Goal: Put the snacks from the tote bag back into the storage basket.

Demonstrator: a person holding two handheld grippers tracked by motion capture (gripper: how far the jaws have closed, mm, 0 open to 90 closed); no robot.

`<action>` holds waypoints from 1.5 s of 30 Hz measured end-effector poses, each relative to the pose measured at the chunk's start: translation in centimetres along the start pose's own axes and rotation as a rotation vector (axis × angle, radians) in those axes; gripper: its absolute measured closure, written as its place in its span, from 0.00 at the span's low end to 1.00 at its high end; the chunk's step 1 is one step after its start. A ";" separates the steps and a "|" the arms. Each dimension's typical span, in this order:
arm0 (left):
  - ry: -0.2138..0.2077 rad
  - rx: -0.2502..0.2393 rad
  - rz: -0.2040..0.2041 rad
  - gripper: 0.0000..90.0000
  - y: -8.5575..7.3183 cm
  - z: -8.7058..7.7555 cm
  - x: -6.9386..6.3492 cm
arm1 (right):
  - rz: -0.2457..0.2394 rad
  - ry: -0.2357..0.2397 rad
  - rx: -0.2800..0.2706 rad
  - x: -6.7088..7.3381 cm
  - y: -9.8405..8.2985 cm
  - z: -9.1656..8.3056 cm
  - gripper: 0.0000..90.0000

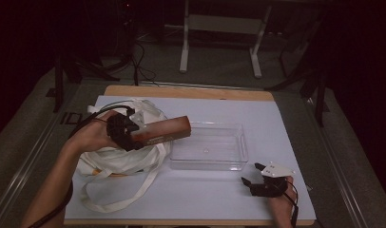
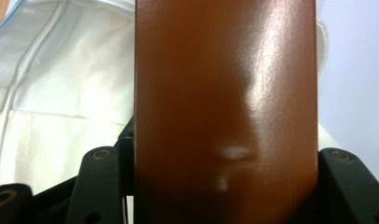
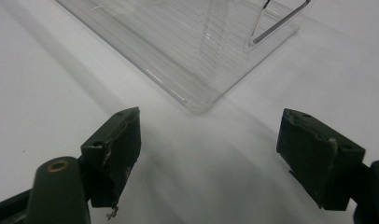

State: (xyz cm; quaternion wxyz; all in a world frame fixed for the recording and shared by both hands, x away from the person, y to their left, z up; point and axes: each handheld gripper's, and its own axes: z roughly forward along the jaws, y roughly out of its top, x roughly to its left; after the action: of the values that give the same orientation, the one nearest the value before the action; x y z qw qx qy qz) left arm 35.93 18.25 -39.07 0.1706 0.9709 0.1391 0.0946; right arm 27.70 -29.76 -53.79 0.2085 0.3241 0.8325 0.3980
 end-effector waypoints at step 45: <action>0.011 -0.018 0.101 0.48 4.9 0.4 -0.2 | -0.001 0.000 -0.002 0.0 0.0 0.0 0.24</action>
State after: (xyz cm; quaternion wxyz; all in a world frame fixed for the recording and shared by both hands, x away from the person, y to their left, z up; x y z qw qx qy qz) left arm 36.96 13.66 -37.69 0.1734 0.9746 0.0898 0.1094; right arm 27.70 -29.76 -53.79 0.2092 0.3233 0.8322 0.3988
